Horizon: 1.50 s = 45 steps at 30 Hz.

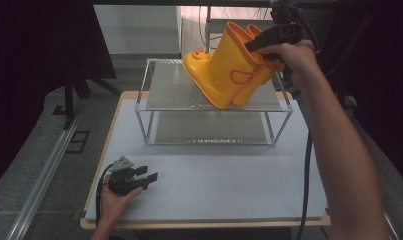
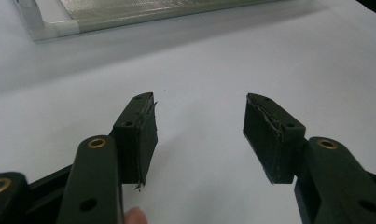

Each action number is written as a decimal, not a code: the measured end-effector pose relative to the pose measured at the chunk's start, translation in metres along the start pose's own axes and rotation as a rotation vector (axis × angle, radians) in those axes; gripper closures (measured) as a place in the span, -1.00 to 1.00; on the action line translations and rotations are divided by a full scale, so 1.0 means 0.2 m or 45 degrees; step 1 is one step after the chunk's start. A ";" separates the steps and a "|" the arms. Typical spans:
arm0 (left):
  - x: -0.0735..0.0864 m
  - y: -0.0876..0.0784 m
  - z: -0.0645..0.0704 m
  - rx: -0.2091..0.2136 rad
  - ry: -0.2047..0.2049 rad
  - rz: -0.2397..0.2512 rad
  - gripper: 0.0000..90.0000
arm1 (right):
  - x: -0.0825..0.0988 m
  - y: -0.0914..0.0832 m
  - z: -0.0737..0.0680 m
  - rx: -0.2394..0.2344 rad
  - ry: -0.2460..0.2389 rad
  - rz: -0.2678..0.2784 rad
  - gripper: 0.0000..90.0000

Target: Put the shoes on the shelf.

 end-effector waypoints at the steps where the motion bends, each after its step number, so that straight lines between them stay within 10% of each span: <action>1: 0.00 0.00 0.00 0.000 0.000 0.000 -0.03 | 0.00 0.00 0.00 0.000 0.000 0.000 0.86; 25: 0.00 -0.01 0.00 0.000 0.000 0.007 -0.03 | -0.08 0.26 0.15 0.135 0.103 -0.010 0.74; 34: 0.00 -0.02 0.01 0.000 0.002 0.015 -0.03 | -0.15 0.19 0.07 0.028 0.116 0.137 0.53; 45: -0.01 -0.01 0.03 -0.007 0.014 0.007 -0.03 | -0.04 -0.06 0.20 -0.001 0.115 0.277 0.61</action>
Point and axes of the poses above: each handheld gripper's, and its own axes: y roughly forward along the jaws, x roughly out of its underside, z roughly to its right, the point moved 7 cm from there along y, roughly forward along the jaws, and after that the axes turned 2 degrees about -z, right-handed, at the moved point
